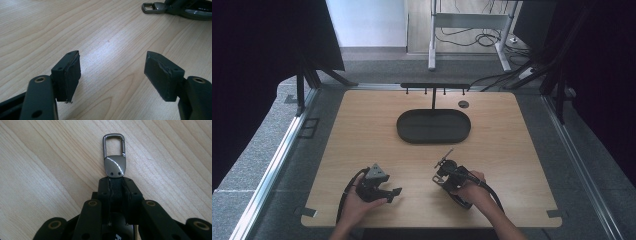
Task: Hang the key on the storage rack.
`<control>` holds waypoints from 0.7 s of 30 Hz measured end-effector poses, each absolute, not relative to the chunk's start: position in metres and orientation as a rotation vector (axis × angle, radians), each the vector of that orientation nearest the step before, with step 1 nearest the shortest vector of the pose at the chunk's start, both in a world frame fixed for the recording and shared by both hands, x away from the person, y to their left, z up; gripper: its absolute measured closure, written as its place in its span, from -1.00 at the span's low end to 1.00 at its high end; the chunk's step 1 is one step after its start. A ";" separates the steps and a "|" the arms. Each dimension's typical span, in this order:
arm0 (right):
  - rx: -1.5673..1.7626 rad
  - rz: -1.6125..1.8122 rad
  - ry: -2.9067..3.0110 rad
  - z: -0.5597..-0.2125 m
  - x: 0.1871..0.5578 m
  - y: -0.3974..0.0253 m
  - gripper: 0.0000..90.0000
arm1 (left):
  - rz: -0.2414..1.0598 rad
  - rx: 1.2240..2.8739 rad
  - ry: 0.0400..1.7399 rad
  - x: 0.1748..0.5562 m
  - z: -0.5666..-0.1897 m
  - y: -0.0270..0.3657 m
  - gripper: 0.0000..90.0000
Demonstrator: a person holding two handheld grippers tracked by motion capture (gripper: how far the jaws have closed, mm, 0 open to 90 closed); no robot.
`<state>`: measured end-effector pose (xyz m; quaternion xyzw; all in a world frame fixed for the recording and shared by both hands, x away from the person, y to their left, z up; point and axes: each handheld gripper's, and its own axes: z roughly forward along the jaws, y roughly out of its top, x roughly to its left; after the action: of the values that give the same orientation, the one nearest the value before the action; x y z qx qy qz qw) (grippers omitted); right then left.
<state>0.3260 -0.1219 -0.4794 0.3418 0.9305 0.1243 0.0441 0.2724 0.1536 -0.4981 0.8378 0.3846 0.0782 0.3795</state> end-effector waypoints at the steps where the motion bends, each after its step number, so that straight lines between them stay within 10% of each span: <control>1: 1.046 0.381 2.845 -0.479 0.326 -0.122 0.76 | 0.200 2.140 0.983 0.272 -0.498 0.154 -0.33; 21: 1.059 0.409 2.845 -0.480 0.326 -0.125 0.78 | 0.200 2.146 0.981 0.273 -0.499 0.153 -0.33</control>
<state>0.3262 -0.1246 -0.4797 0.3453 0.9281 0.1334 0.0391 0.2728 0.1530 -0.4992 0.8392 0.3838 0.0783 0.3772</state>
